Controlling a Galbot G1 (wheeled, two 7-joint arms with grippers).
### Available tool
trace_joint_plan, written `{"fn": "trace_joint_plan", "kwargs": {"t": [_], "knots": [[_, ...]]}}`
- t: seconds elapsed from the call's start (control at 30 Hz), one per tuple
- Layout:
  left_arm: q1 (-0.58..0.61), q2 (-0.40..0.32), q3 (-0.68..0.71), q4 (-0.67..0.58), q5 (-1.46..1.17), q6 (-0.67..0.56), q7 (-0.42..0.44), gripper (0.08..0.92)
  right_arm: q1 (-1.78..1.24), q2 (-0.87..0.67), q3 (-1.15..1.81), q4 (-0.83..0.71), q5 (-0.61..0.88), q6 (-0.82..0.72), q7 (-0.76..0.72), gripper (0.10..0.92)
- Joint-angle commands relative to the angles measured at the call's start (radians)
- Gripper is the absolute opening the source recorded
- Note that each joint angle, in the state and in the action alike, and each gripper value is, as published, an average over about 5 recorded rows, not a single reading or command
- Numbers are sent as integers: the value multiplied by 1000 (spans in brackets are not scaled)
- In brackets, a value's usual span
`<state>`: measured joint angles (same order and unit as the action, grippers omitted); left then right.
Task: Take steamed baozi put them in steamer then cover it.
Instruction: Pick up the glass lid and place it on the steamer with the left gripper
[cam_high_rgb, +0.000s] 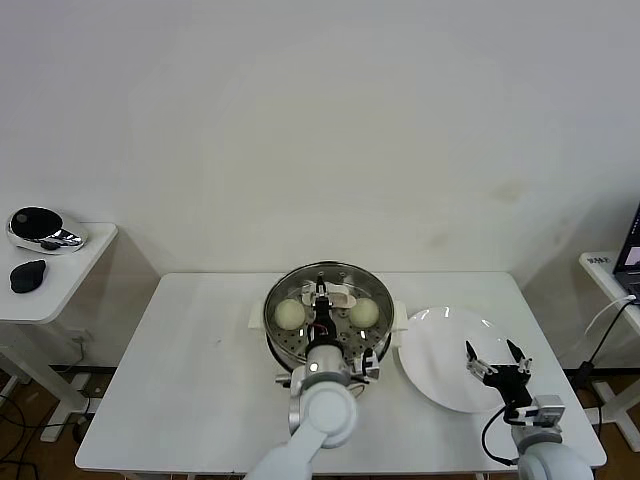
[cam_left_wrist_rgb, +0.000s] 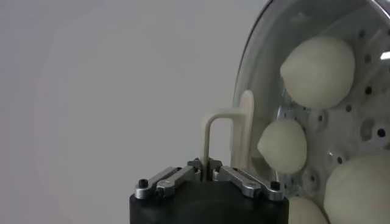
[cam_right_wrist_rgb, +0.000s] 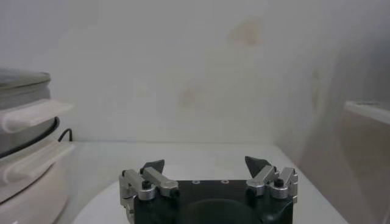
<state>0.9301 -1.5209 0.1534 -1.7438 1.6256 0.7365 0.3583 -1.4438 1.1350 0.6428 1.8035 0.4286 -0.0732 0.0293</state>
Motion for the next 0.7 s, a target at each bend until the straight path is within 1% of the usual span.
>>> {"fn": "trace_joint_plan", "kwargs": {"t": [0.03,0.5,0.7], "knots": [[8,-6,3,2,0,44,-6,141,1,1,-1,2,-2,0,0,823],[4,-11,5,29,-38,43,-46,141,-3,-1,5,6,-3,1,0,823],[3,-7,5,19,-74,42,-64,141,-5,-2,7,8,-3,1,0,823]]}}
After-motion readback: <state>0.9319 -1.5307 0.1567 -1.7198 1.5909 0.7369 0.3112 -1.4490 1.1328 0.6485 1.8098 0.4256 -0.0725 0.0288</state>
